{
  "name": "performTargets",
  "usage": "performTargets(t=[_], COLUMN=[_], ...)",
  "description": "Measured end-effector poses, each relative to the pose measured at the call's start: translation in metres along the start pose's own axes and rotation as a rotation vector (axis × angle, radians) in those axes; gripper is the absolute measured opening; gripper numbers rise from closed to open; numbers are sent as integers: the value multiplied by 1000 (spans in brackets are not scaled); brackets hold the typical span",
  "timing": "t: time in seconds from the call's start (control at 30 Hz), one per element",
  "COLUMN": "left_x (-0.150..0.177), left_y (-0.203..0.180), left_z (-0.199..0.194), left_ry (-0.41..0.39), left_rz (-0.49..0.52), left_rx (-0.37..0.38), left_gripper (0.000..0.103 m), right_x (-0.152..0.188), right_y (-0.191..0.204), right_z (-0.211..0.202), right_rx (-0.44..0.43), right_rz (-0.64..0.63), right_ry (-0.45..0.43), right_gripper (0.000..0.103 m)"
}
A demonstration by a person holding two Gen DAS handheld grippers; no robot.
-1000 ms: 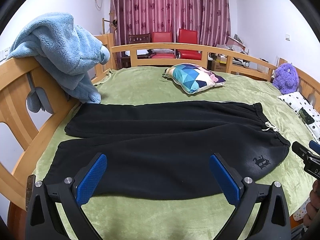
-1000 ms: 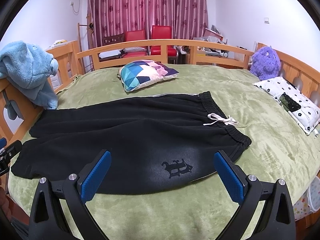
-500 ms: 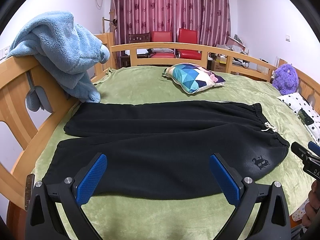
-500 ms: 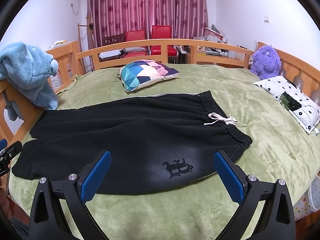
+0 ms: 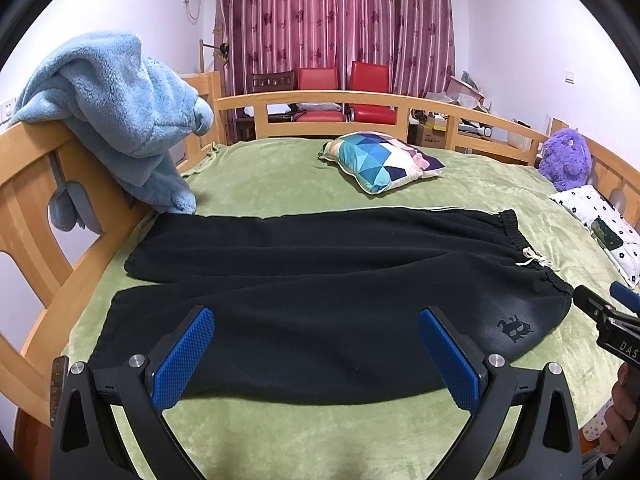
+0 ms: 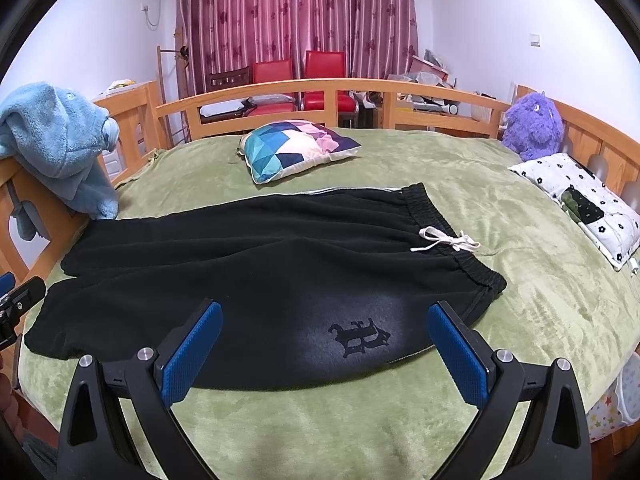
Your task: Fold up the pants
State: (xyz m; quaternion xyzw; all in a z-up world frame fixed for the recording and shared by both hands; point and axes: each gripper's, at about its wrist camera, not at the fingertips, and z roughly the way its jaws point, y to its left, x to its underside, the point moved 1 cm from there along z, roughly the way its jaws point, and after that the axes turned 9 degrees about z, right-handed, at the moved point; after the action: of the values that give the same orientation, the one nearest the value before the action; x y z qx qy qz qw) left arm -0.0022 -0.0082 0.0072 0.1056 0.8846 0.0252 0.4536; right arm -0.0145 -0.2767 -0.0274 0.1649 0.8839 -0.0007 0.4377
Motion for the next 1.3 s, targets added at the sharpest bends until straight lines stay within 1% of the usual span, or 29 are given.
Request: performTargets(t=[0.17,0.37,0.5,0.57,0.63,0.7,0.77,0.8,0.83,0.87,0.9,0.97,1.03,1.13,1.2,1.27,1.3], left_x=[-8,-14,-18,-18,-17,-12,-5,1,8,13,21,36,55,77,97,110,119], left_y=[6,12,18,23,27,31,35,39,44,47,53,62,79,96,111,119,123], left_z=[-9,-19,-24,-22,-17,-9,-2,4,12,17,28,45,67,89,103,109,113], left_ry=[-15,-21,-10,2,12,25,33,40,51,61,84,120,166,199,231,243,253], left_rz=[-2,-4,-27,-54,-77,-77,-85,-102,-122,-134,-155,-190,-228,-267,-294,-307,-312], left_rx=[5,-5,-37,-46,-38,-37,-24,-12,5,10,13,29,48,56,65,72,77], left_gripper=[103,103,103,103,103,103,103,103,103,103,103,101,93,88,86,86,86], right_x=[-8,-11,-14,-15,-12,-10,-4,-1,1,6,11,23,36,51,59,66,71], right_y=[7,10,10,10,9,6,-1,-5,-9,-12,-17,-26,-39,-58,-70,-81,-86], right_z=[-12,-23,-24,-26,-31,-30,-27,-22,-15,-5,7,29,51,84,105,120,124], right_rx=[-12,5,14,-11,-19,-28,-85,-99,-96,-76,-65,-76,-85,-72,-41,-46,-48], right_rz=[-2,-7,-17,-40,-48,-44,-32,-24,-19,-15,-14,-3,40,116,155,192,205], right_ry=[-17,-23,4,-2,-50,-74,-96,-89,-73,-39,-2,55,98,172,214,252,256], right_gripper=[101,102,102,102,102,102,102,102,102,102,100,94,77,65,61,60,60])
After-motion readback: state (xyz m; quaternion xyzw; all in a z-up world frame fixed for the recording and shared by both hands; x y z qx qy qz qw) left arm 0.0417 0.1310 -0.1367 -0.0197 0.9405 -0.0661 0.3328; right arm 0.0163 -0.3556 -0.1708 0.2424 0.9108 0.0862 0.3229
